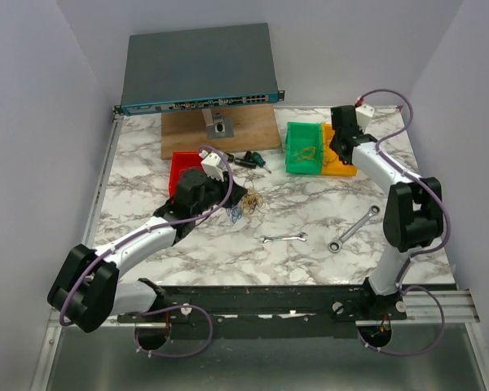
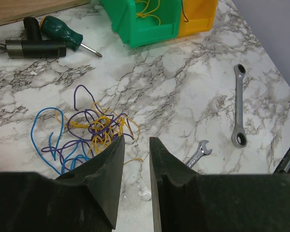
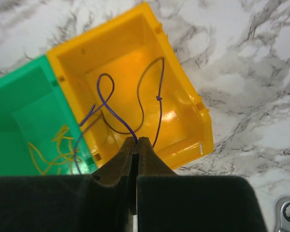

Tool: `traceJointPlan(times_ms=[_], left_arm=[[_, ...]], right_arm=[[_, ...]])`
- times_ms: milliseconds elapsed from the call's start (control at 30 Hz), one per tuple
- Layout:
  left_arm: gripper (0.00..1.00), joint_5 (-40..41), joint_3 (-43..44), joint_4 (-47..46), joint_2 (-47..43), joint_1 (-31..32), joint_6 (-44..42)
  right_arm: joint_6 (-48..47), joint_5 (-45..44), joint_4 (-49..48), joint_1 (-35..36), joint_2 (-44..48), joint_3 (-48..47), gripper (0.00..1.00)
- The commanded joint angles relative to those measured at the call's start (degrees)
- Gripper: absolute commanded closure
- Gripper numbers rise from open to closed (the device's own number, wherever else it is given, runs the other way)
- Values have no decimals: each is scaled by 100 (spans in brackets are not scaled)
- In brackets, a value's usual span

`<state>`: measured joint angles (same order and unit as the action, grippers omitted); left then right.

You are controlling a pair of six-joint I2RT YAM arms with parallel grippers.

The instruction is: Untangle the cables

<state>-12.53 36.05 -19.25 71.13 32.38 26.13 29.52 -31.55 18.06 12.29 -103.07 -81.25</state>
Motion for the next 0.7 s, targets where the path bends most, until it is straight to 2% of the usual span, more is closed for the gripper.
traceJointPlan(times_ms=[0, 167, 367, 400, 433, 467, 500, 533, 667], left_arm=[[71, 83, -43, -123, -117, 33, -72], [71, 85, -51, -123, -139, 42, -73], [71, 100, -51, -123, -133, 51, -82], [71, 106, -47, -123, -135, 52, -82], [71, 102, -46, -124, -135, 57, -84], [71, 111, -48, -123, -127, 51, -90], [71, 109, -48, -128, -128, 58, -91], [71, 103, -43, -123, -126, 52, -91], [71, 102, -28, -115, -122, 64, -91]], right_arm=[[361, 156, -198, -154, -353, 248, 99], [430, 89, -163, -267, -970, 106, 99], [291, 259, 172, -271, -1591, -507, 98], [306, 223, 251, -271, -1572, -576, 93], [324, 150, 307, -271, -1515, -609, 79], [347, 83, 349, -272, -1392, -604, 60], [338, 40, 364, -274, -1266, -566, 50], [327, 21, 357, -276, -1092, -490, 45], [184, 75, 257, -272, -401, -189, 45]])
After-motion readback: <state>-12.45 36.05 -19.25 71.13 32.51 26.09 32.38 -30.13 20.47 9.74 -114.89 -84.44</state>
